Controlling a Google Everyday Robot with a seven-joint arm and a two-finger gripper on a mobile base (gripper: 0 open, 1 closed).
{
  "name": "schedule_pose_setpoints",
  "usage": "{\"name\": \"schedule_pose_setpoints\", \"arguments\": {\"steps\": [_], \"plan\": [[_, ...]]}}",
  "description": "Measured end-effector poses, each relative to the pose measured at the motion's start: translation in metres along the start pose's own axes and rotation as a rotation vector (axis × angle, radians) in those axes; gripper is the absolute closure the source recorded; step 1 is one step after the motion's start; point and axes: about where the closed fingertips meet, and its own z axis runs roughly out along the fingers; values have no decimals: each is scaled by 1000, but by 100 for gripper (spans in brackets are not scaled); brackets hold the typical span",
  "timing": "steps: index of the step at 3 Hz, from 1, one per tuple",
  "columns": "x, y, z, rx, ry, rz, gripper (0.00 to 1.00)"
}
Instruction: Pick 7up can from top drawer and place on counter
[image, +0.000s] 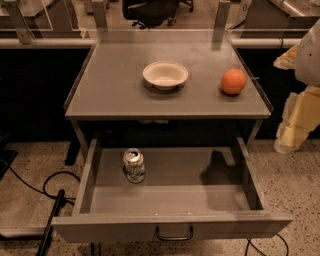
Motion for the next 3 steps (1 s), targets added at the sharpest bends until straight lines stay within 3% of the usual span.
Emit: {"name": "schedule_pose_setpoints", "arguments": {"steps": [1,2,3], "plan": [[-1,1,0,2,-4,-1,0],[-11,20,16,-14,-42,22,0],[-41,52,47,-49,-146,56,0]]}}
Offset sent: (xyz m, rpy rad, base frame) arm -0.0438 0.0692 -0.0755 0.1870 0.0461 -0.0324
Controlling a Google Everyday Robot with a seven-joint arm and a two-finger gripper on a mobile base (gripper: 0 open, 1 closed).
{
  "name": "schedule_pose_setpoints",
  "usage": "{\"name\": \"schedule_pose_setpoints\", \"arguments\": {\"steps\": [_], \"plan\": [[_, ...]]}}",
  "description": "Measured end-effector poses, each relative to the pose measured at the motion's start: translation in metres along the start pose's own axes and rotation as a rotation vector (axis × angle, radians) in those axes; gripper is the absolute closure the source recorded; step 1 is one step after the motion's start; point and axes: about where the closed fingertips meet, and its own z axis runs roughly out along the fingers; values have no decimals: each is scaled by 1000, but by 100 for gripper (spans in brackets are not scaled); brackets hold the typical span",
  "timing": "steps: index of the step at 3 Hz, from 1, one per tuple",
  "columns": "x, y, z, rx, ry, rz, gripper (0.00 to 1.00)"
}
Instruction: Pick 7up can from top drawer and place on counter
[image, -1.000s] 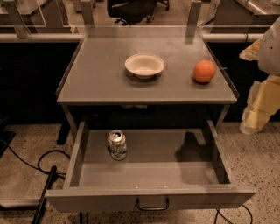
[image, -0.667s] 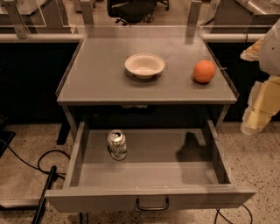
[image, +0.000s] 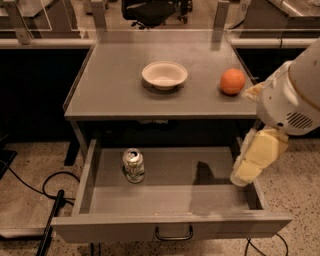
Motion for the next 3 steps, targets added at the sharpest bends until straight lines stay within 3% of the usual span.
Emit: {"name": "schedule_pose_setpoints", "arguments": {"steps": [1,3], "plan": [[-18,21,26,-40,-83,13,0],[-21,22,27,-44,-92,16,0]]}}
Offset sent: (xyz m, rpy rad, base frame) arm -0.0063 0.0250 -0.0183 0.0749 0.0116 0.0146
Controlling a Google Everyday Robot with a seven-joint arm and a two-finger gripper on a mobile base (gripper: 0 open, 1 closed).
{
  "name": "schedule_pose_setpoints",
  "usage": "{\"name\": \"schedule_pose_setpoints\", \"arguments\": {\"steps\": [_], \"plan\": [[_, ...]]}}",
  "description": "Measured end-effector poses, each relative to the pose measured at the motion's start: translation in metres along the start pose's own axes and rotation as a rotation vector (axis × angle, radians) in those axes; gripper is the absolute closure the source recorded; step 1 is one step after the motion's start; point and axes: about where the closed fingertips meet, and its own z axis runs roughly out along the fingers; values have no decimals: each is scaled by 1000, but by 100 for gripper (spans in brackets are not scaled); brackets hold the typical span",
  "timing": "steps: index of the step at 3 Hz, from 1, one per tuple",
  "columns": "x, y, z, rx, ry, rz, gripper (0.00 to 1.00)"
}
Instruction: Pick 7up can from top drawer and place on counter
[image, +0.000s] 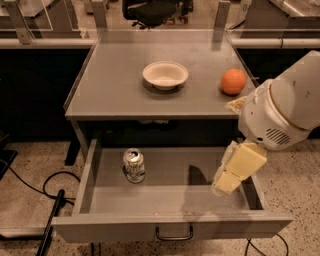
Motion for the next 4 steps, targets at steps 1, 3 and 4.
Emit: {"name": "schedule_pose_setpoints", "arguments": {"steps": [1,3,4], "plan": [[-3,7,30,-14,-41,17,0],[-8,10,79,-22,-123,46,0],[-14,18,106,-48,-153,34,0]]}}
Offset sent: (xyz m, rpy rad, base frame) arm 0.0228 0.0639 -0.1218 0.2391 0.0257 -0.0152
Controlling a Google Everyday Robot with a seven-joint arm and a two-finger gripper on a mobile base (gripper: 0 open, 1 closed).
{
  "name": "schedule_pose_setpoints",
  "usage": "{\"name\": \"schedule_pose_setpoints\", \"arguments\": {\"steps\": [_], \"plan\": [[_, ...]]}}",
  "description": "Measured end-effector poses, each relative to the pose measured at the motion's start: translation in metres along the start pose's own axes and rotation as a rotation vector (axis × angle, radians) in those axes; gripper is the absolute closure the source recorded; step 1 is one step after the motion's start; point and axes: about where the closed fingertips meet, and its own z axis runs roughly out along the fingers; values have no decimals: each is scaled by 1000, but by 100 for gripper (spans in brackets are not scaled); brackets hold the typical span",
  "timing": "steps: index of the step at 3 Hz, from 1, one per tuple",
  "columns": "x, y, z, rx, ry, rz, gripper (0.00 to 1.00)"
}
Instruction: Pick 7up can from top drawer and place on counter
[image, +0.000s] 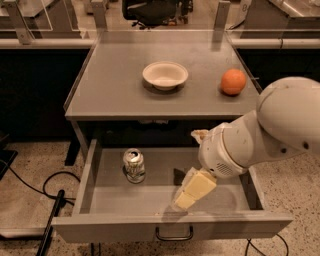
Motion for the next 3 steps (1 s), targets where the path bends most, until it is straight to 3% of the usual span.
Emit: {"name": "schedule_pose_setpoints", "arguments": {"steps": [1,3], "plan": [[-15,-3,82,-39,-86,-22,0],[-13,-10,94,-14,-118,-3,0]]}}
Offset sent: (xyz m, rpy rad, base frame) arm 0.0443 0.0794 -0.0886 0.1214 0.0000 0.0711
